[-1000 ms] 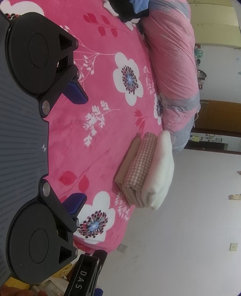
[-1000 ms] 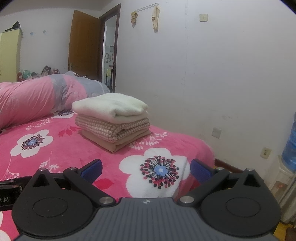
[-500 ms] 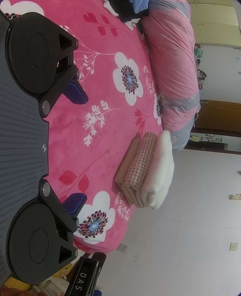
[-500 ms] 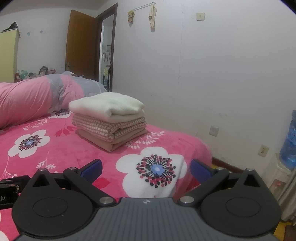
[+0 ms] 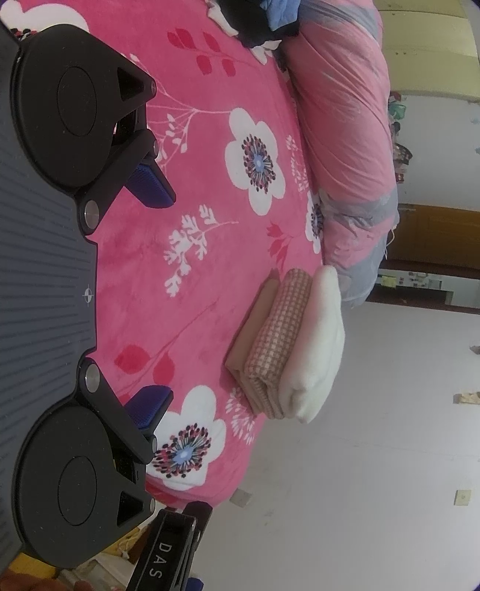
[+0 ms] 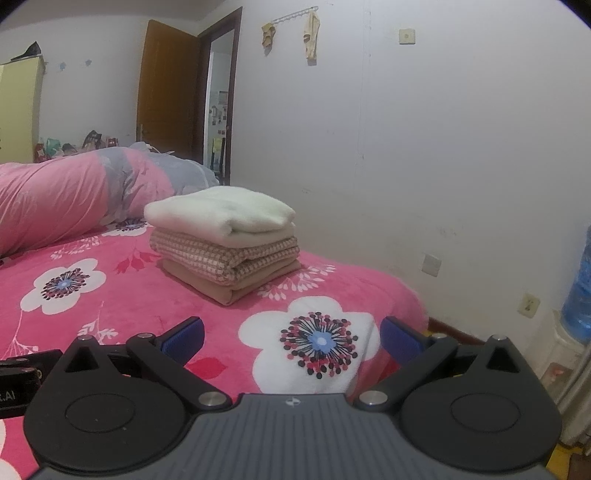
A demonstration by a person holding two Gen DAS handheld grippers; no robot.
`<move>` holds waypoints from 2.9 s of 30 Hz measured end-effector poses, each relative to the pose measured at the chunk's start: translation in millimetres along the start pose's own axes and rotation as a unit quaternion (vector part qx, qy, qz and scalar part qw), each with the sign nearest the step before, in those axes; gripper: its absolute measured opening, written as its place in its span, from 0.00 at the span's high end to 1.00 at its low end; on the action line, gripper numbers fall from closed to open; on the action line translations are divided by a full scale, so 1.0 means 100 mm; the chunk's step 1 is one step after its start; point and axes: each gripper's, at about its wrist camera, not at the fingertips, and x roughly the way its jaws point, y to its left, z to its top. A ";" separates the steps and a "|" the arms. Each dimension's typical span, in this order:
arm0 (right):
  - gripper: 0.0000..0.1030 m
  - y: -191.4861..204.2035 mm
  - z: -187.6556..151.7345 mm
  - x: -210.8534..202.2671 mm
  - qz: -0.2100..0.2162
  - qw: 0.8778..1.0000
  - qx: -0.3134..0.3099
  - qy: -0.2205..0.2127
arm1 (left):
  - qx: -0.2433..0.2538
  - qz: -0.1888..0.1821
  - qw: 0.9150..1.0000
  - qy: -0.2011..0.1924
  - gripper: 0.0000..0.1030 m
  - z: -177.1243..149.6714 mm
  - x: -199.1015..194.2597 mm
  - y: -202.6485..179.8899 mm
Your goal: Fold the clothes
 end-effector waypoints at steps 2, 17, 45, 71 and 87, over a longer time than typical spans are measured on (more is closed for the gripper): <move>0.00 0.01 0.00 0.00 0.000 1.000 0.000 0.000 | 0.000 0.000 1.000 0.000 0.00 0.00 0.00 0.00; 0.00 0.02 0.00 -0.03 0.000 1.000 0.002 0.000 | 0.000 -0.001 1.000 0.000 0.00 0.00 -0.02 0.01; 0.00 0.01 -0.01 -0.02 0.000 1.000 0.002 0.001 | 0.003 -0.001 1.000 0.000 0.00 -0.01 -0.03 0.00; 0.00 0.01 -0.02 -0.01 0.000 1.000 0.003 0.001 | 0.008 -0.002 1.000 0.000 0.00 -0.02 -0.07 -0.02; 0.00 0.03 0.01 -0.04 0.000 1.000 0.002 -0.001 | 0.007 -0.002 1.000 -0.003 0.00 0.00 -0.06 0.01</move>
